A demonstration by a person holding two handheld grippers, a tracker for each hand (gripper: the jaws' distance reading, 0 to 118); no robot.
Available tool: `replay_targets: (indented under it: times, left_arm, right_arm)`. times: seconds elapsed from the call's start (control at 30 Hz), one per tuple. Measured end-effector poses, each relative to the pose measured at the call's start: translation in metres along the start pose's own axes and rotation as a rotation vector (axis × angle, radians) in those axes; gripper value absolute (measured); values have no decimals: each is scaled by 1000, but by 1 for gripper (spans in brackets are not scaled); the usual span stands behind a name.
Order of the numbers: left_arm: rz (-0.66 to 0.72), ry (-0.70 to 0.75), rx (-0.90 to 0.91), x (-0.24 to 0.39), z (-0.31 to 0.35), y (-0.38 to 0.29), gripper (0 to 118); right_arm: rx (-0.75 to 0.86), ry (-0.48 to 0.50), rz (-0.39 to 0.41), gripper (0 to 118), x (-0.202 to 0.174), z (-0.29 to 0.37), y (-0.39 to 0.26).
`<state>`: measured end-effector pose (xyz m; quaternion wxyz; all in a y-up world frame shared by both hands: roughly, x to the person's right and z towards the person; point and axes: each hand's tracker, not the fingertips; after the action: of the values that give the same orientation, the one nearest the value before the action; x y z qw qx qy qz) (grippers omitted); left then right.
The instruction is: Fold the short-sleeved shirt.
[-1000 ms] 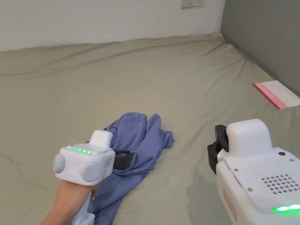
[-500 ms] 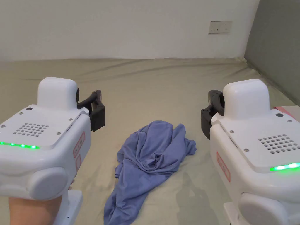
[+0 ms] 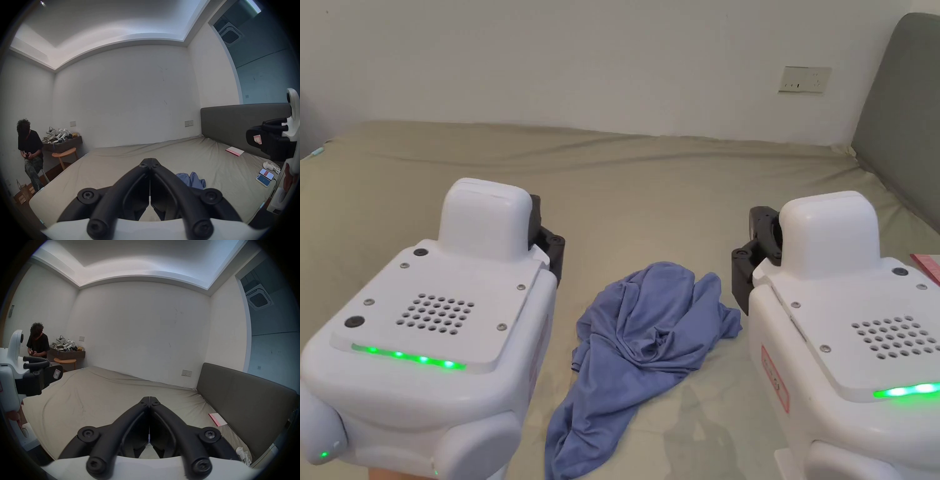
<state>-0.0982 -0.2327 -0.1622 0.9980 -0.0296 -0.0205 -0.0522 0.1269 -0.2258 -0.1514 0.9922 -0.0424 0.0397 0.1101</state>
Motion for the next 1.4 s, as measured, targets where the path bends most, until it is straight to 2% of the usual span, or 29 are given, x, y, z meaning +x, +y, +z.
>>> replay_targets:
  times: [0.23, 0.37, 0.5, 0.7, 0.73, 0.77, 0.8, 0.9, 0.93, 0.97, 1.1, 1.13, 1.17, 1.2, 1.23, 1.27, 1.3, 1.37, 1.4]
  left_arm:
    - [7, -4, -18, -3, -9, -5, 0]
    - [-4, -25, -96, 0, -25, -24, 0]
    - [23, -82, -275, 2, -51, -68, 0]
    - [74, -163, -691, 13, -87, -182, 0]
    - [87, -170, -752, 15, -91, -201, 6]
    - [149, -169, -775, 16, -92, -216, 22]
    - [196, -150, -821, 17, -95, -229, 47]
    - [178, -120, -901, 24, -108, -260, 80]
    - [163, -115, -888, 27, -111, -267, 108]
    - [151, -109, -885, 30, -113, -270, 111]
    - [145, -136, -928, 44, -124, -279, 109]
    - [143, -136, -931, 48, -126, -282, 101]
    - [129, -136, -930, 52, -127, -283, 83]
    - [104, -129, -927, 56, -126, -284, 58]
    - [60, -81, -895, 56, -124, -282, 46]
    - [84, -113, -889, 56, -122, -280, 34]
    - [86, -123, -892, 55, -121, -278, 13]
    - [86, -119, -865, 53, -115, -276, 8]
    - [90, -138, -859, 52, -111, -274, 8]
  right_arm:
    - [-2, 1, 0, 1, 0, -6, -2]
    - [-20, 6, -2, 1, 1, -15, -11]
    - [-55, 10, 4, 1, 4, -26, -25]
    - [-118, 5, 1, 1, 13, -45, -50]
    - [-131, 3, -2, 1, 15, -48, -55]
    - [-146, 3, -6, 1, 17, -51, -59]
    - [-159, 5, -9, 1, 18, -54, -64]
    - [-201, 2, -2, 1, 23, -61, -77]
    - [-214, 0, 1, 1, 24, -63, -82]
    - [-224, 0, 1, 1, 26, -65, -86]
    - [-300, 15, 15, 1, 35, -87, -104]
    - [-328, 22, 29, 1, 37, -96, -109]
    - [-347, 28, 31, 1, 39, -104, -112]
    - [-371, 49, 29, 1, 43, -114, -115]
    - [-393, 68, 33, 1, 46, -125, -119]
    - [-408, 77, 42, 1, 49, -137, -122]
    - [-432, 85, 67, 1, 51, -153, -128]
    - [-483, 124, 92, 4, 57, -190, -139]
    - [-515, 150, 82, 13, 60, -213, -146]
